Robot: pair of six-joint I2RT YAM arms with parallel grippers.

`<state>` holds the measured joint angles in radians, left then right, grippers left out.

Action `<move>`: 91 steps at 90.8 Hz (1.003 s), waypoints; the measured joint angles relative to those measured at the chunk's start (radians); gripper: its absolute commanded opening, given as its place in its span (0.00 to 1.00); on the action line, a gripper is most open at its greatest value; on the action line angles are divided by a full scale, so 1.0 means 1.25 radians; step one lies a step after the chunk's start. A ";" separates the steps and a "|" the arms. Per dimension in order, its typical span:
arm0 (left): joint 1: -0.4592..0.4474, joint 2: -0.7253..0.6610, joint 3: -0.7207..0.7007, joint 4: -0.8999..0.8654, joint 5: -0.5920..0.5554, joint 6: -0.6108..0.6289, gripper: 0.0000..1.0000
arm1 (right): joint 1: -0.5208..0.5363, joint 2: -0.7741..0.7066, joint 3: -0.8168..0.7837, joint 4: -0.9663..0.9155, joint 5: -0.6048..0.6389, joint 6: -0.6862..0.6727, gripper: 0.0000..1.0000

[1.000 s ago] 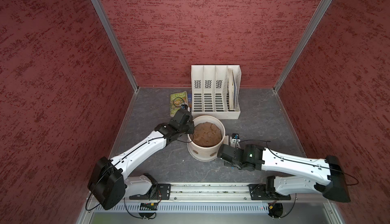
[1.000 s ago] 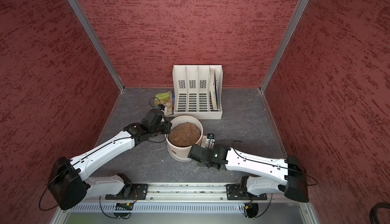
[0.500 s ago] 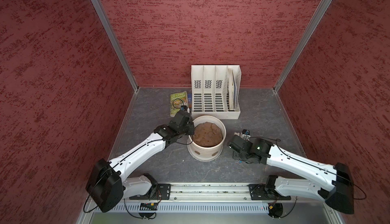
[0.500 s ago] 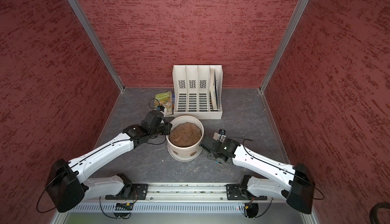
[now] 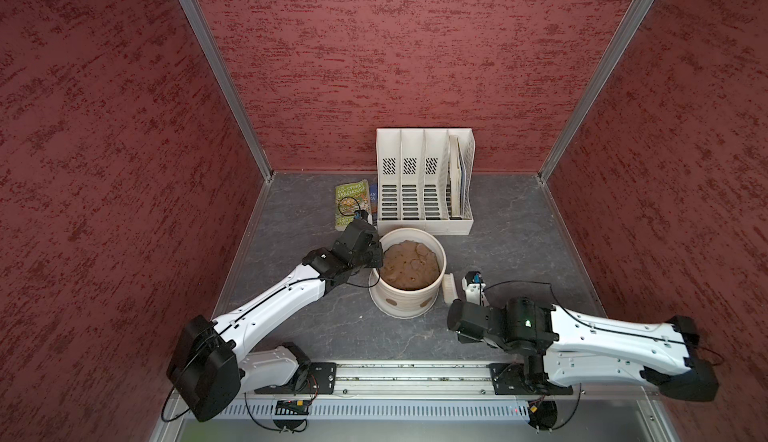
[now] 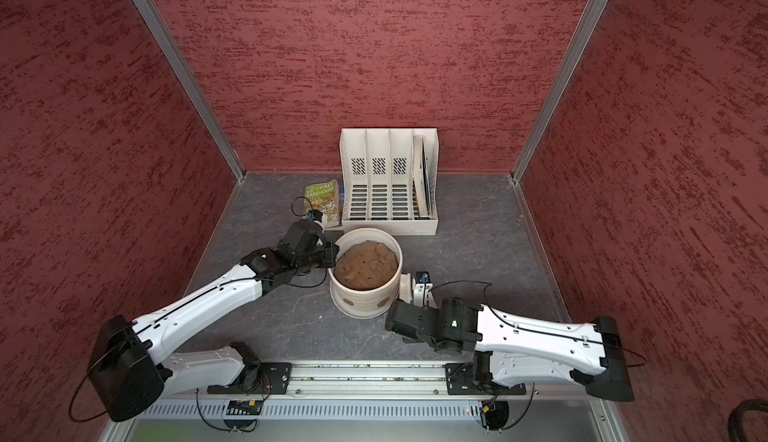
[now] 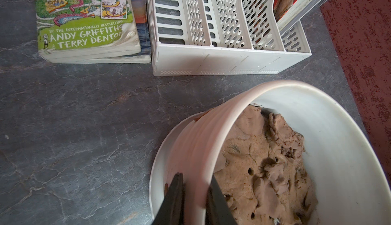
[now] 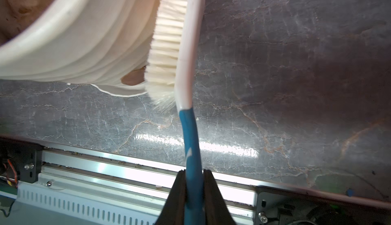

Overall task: Scrub the dried mud off the ceramic pot
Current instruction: Brush off the soil from the pot.

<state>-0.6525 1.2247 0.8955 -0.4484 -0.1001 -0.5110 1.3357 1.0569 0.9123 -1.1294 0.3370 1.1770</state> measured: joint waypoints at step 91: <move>0.000 -0.011 0.000 -0.019 -0.004 -0.014 0.12 | -0.311 0.025 -0.133 0.053 -0.041 -0.080 0.00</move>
<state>-0.6529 1.2110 0.8955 -0.4717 -0.1051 -0.5282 0.9470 1.0878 0.7456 -1.0626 0.2855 1.0767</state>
